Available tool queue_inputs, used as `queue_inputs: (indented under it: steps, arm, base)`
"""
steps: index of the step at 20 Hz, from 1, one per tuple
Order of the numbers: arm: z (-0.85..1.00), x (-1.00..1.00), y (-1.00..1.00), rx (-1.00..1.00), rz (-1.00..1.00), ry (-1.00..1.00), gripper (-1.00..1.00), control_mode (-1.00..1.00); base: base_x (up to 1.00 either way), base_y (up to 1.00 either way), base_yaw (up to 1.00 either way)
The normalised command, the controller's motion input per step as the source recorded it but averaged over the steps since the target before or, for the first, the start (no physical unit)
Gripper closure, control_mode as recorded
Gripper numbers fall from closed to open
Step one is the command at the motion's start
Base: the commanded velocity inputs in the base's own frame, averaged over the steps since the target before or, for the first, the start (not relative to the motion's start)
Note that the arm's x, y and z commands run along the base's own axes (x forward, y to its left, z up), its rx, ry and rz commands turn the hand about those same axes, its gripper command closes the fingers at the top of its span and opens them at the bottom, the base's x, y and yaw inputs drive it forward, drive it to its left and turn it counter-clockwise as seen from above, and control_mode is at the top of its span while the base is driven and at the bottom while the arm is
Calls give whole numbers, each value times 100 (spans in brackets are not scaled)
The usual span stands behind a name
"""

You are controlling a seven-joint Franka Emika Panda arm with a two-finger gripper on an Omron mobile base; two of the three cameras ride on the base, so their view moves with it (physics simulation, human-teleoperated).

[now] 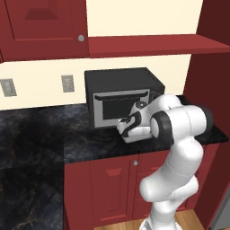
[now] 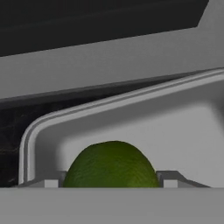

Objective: Take the corn and lime out of the freezer and place them in the tupperware container on the counter. Then put the tupperware containing the vegetables back in the freezer.

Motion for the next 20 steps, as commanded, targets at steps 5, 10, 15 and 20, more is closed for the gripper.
queue_inputs:
  steps: [5,10,15,20]
  arm:
    - [54,0,0,0,0,-1,-100,-100]
    - [87,-56,0,1,0,-13,-100,-100]
    - [100,-100,0,4,0,-13,-100,-100]
    - [100,-85,0,0,0,0,-100,-100]
  base:
    - [0,0,0]
    - [0,0,0]
    - [0,0,0]
    - [0,0,0]
